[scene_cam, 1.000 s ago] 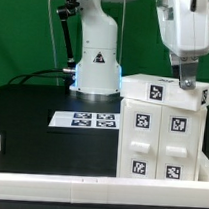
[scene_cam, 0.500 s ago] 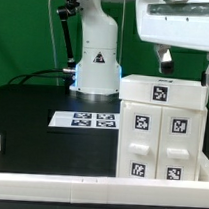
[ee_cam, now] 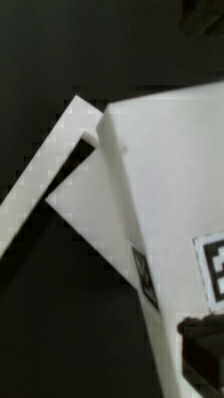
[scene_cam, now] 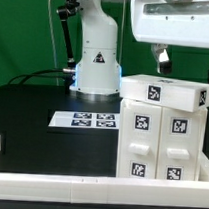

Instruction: Assemble cabinet

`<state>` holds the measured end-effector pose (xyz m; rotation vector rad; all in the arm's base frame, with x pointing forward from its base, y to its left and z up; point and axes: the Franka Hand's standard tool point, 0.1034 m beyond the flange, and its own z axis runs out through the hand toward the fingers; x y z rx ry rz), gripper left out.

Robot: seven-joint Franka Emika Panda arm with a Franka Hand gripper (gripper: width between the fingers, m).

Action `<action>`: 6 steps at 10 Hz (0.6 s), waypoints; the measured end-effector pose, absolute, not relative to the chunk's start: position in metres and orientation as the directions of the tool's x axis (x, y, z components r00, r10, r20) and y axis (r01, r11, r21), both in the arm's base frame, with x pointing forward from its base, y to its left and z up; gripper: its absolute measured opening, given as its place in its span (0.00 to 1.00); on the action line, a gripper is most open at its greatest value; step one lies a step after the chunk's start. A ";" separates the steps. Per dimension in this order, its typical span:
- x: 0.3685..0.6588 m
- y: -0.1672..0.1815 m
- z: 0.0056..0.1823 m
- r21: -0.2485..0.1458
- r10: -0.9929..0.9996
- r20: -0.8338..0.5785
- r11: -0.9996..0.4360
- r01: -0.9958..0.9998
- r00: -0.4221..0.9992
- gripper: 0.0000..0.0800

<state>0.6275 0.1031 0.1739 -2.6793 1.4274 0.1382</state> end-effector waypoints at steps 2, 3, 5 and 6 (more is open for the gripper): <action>0.628 0.102 0.173 -0.065 -0.737 -0.119 -0.663 -0.746 0.666 1.00; 0.628 0.102 0.173 -0.074 -0.687 -0.114 -0.715 -0.695 0.718 1.00; 0.629 0.104 0.176 -0.085 -0.504 -0.079 -0.856 -0.509 0.860 1.00; 0.631 0.105 0.178 -0.086 -0.423 -0.056 -0.901 -0.426 0.905 1.00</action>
Offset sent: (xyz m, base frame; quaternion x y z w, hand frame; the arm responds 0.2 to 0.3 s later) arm 0.0000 0.0000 0.0000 0.0000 0.0000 -0.1938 0.9810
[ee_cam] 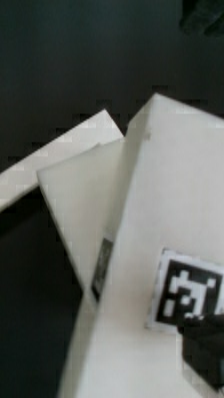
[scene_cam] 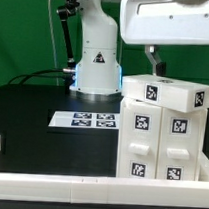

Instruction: Assemble cabinet

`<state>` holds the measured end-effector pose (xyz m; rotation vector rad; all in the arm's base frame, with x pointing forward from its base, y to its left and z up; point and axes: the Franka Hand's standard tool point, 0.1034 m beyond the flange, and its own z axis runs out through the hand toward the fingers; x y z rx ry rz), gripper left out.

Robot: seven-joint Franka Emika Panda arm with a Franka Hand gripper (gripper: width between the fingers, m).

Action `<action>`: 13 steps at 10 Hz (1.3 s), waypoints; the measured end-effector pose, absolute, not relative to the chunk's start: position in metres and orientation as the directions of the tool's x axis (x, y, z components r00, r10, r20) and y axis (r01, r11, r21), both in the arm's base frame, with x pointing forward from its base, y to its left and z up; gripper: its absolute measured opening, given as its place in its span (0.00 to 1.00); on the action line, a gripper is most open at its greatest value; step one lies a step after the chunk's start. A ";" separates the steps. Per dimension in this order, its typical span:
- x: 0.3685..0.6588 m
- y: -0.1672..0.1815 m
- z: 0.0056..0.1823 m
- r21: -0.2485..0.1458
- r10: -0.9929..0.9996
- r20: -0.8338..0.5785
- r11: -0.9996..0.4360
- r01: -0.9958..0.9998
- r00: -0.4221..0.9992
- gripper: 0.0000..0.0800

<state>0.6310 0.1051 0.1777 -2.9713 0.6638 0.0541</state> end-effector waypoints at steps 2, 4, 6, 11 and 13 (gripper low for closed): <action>0.635 0.102 0.180 -0.096 -0.167 -0.012 -0.981 -0.167 0.986 1.00; 0.638 0.101 0.181 -0.095 0.043 0.026 -0.994 0.045 0.999 1.00; 0.638 0.100 0.180 -0.090 0.130 0.034 -0.987 0.133 0.991 1.00; 0.633 0.092 0.173 -0.053 0.544 0.050 -0.836 0.546 0.838 1.00; 0.629 0.091 0.169 -0.050 0.552 0.050 -0.831 0.554 0.833 1.00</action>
Offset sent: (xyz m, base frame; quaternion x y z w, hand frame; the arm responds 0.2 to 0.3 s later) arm 0.0006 0.0082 0.0026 0.0325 0.0365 -0.3085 0.9500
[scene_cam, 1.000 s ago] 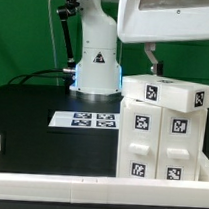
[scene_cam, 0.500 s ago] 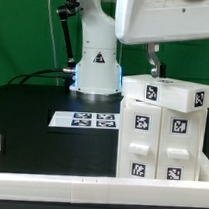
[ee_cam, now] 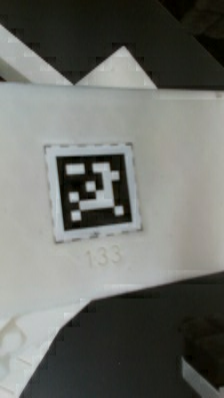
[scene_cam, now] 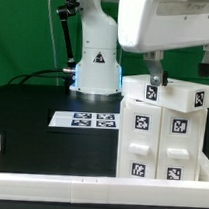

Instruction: Assemble cabinet

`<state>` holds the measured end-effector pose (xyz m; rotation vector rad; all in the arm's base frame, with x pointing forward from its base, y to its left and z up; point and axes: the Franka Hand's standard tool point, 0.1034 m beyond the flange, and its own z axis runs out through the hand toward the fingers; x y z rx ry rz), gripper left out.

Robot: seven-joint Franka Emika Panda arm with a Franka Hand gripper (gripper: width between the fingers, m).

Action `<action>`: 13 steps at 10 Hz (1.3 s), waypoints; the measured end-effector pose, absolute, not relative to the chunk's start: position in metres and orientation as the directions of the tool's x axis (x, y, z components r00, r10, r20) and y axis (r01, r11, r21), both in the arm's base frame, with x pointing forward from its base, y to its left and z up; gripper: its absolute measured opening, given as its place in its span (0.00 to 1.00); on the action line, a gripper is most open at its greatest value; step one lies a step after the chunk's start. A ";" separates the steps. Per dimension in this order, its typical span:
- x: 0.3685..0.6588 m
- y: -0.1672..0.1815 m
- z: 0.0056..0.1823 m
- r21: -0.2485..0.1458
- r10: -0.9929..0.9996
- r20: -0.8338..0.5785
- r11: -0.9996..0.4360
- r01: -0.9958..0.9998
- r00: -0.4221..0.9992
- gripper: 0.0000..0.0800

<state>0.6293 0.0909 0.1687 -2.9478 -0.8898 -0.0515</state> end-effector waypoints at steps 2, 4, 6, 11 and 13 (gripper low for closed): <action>0.626 0.087 0.163 -0.046 0.549 0.050 -0.833 0.551 0.834 1.00; 0.620 0.079 0.153 -0.042 0.541 0.049 -0.839 0.543 0.840 1.00; 0.616 0.079 0.150 -0.043 0.536 0.042 -0.842 0.538 0.843 1.00; 0.616 0.079 0.150 -0.040 0.513 0.037 -0.857 0.514 0.858 0.70; 0.616 0.078 0.150 -0.041 0.481 0.036 -0.875 0.482 0.876 0.70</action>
Offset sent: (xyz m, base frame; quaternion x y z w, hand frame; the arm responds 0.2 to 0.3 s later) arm -0.0176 -0.0084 -0.0123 -0.0023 0.0098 0.0033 0.9999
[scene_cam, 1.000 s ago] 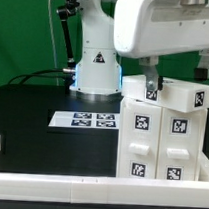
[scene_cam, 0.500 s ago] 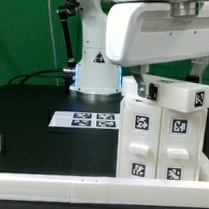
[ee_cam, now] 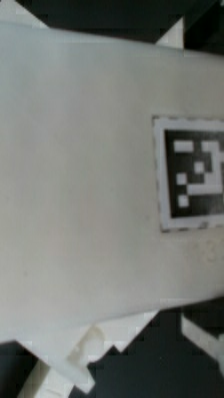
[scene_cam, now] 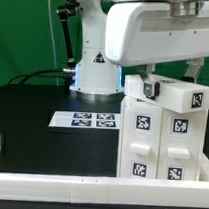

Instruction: Assemble cabinet

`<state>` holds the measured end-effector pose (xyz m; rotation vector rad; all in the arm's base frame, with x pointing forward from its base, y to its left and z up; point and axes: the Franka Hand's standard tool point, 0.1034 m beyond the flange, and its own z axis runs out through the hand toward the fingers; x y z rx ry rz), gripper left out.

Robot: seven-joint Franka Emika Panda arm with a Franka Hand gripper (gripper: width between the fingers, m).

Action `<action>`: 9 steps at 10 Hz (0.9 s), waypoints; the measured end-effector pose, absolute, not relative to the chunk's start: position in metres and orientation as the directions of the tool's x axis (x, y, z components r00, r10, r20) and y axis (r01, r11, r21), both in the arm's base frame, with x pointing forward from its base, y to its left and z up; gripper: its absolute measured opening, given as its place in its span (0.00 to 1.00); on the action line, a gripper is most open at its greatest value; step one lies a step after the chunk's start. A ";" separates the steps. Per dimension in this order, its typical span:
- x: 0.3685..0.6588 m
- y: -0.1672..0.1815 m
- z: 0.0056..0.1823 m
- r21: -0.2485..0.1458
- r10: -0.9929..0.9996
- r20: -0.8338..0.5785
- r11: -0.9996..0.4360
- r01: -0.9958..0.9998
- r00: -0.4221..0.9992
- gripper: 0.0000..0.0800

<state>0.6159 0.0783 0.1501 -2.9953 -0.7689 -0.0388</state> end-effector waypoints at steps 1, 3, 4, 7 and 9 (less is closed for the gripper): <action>0.616 0.078 0.150 -0.042 0.474 0.036 -0.879 0.475 0.880 0.70; 0.616 0.078 0.150 -0.049 0.329 0.030 -0.943 0.331 0.944 0.70; 0.616 0.077 0.150 -0.062 0.240 0.029 -0.968 0.242 0.970 0.70; 0.618 0.080 0.150 -0.069 -0.048 0.025 -0.997 -0.046 0.999 0.70; 0.619 0.079 0.150 -0.072 -0.167 0.025 -0.984 -0.165 0.986 0.70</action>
Offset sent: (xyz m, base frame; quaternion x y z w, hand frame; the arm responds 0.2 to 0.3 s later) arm -0.0034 -0.0049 -0.0023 0.0287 0.0121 0.2386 0.9706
